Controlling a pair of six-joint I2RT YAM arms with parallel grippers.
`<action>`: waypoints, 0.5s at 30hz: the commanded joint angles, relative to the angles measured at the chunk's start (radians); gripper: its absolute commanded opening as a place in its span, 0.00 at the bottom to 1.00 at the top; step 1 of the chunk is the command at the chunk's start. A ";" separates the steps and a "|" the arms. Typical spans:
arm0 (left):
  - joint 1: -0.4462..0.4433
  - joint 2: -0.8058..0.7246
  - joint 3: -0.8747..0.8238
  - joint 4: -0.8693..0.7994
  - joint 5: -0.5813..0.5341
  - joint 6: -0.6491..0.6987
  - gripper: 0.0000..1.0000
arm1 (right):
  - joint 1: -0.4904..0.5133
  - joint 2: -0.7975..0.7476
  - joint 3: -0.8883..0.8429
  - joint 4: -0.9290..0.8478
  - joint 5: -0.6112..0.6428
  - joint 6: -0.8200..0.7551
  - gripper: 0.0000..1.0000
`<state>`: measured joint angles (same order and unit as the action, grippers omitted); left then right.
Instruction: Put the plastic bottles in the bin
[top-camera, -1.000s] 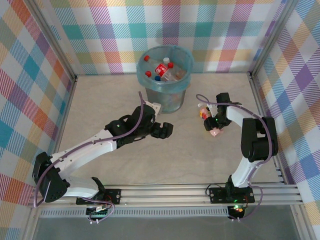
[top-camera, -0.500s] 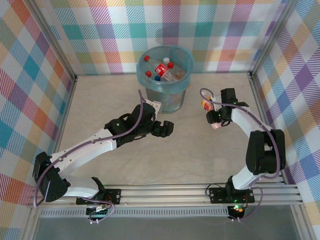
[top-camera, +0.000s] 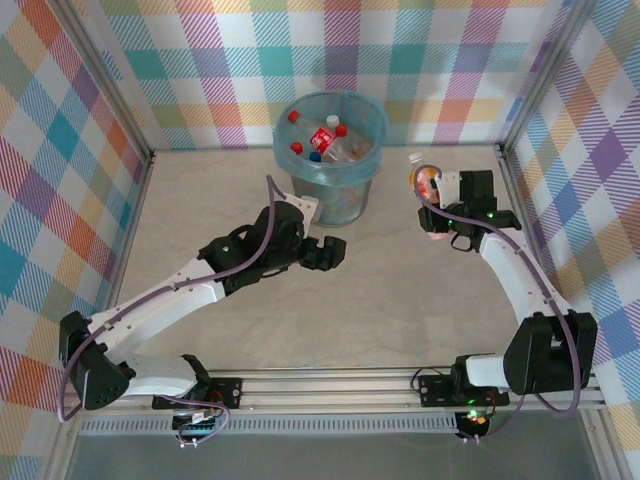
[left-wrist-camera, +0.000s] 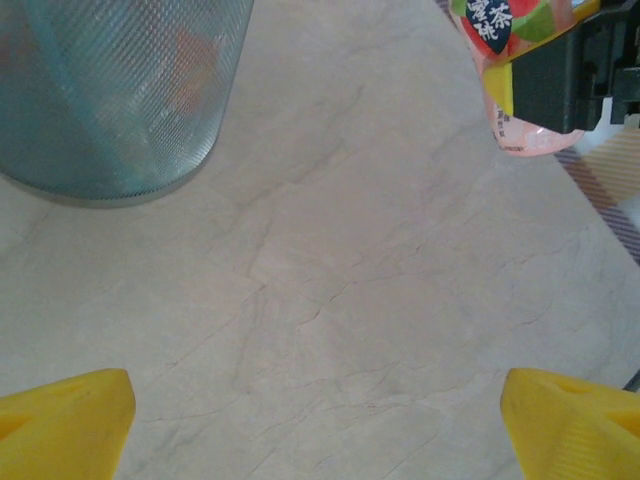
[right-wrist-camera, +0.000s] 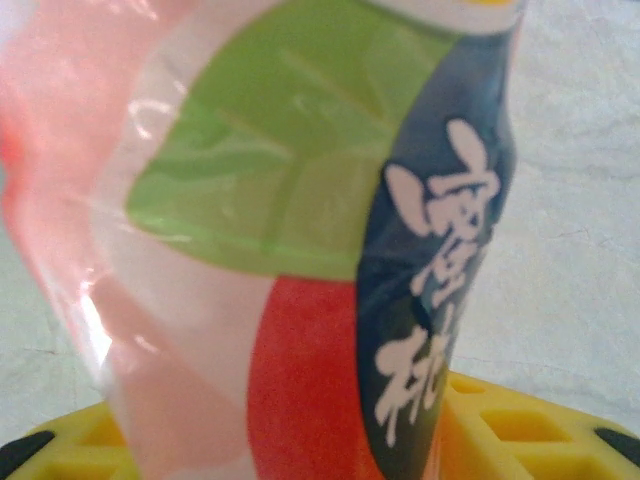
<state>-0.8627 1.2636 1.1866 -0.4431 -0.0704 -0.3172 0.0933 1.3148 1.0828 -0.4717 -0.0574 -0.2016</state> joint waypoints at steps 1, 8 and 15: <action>-0.013 -0.051 0.036 0.008 0.002 0.010 0.94 | 0.006 -0.057 0.044 0.012 -0.060 0.032 0.51; -0.013 -0.106 0.064 0.028 -0.051 0.021 0.94 | 0.020 -0.159 0.091 0.098 -0.235 0.150 0.50; -0.010 -0.189 0.008 0.033 -0.296 -0.027 0.95 | 0.128 -0.098 0.262 0.153 -0.305 0.197 0.51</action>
<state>-0.8627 1.1221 1.2133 -0.4343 -0.2470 -0.3252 0.1841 1.1839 1.2675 -0.3920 -0.2897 -0.0502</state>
